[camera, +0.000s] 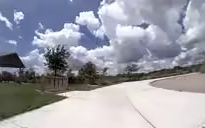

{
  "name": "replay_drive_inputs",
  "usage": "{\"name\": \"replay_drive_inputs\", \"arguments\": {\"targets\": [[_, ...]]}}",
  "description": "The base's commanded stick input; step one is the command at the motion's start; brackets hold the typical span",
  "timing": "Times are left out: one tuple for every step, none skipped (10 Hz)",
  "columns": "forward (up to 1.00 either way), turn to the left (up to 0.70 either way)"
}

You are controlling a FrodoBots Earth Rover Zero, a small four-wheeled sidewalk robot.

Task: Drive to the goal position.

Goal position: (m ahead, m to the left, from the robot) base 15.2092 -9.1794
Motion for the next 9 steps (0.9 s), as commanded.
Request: {"name": "replay_drive_inputs", "arguments": {"targets": [[0.7,0.0],[0.7,0.0],[0.7,0.0],[0.7,0.0],[0.7,0.0],[0.7,0.0],[0.7,0.0],[0.7,0.0],[0.7,0.0]]}}
